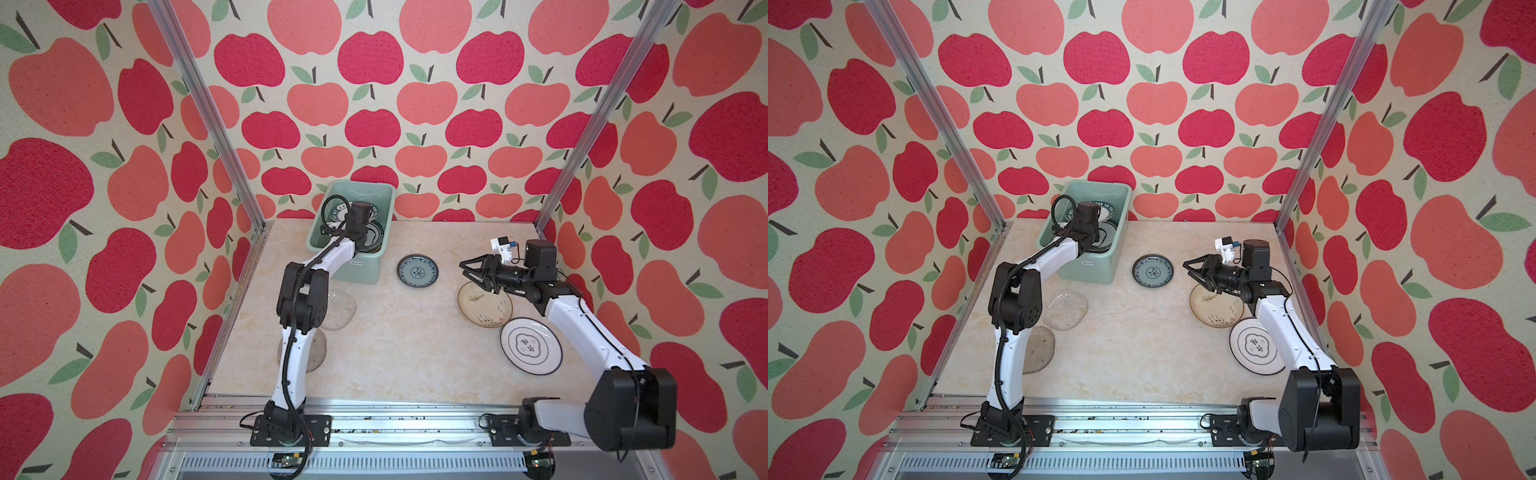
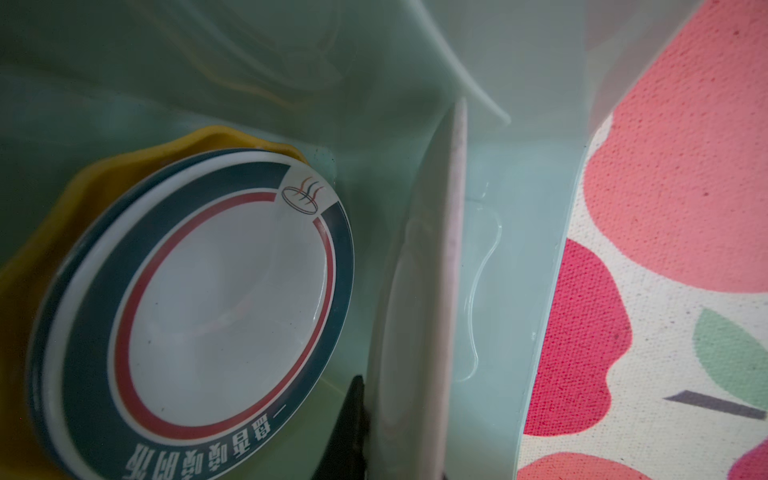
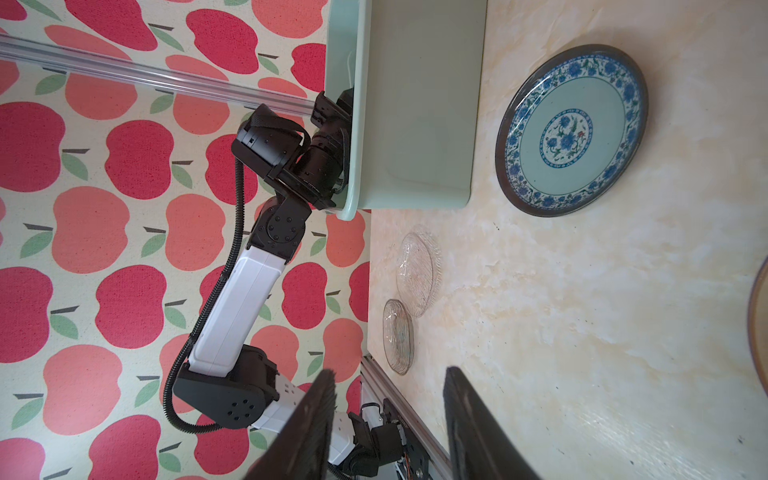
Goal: Place the plates into the plastic bin on the countertop
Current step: 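Lower the HAO SHI HAO WEI plate onto the bin stack with the left gripper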
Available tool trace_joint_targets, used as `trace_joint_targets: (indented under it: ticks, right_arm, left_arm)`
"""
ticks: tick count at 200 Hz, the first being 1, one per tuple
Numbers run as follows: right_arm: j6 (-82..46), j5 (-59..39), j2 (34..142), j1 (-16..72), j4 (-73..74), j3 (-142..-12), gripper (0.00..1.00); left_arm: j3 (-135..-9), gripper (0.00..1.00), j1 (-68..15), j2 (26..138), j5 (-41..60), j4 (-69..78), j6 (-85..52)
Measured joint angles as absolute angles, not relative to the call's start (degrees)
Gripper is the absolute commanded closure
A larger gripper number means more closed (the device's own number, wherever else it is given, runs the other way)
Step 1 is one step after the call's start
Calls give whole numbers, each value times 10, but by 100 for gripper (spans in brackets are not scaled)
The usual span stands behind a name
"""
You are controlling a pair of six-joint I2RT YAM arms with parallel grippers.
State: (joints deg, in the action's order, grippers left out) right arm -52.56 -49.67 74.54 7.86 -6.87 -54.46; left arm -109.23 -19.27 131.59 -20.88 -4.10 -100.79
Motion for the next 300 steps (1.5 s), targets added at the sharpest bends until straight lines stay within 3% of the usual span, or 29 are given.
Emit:
trace_joint_targets:
  ticks: [117, 216, 300]
  right_arm:
    - [-505, -501, 758, 79, -86, -545, 55]
    - [-505, -506, 759, 78, -86, -545, 56]
    - [-507, -514, 774, 77, -75, -552, 57]
  left_arm:
    - [-1199, 98, -192, 1386, -189, -136, -1006]
    - [-1360, 82, -192, 1464, -162, -282, -1011]
    - [-1384, 43, -189, 1471, -126, -381, -1022]
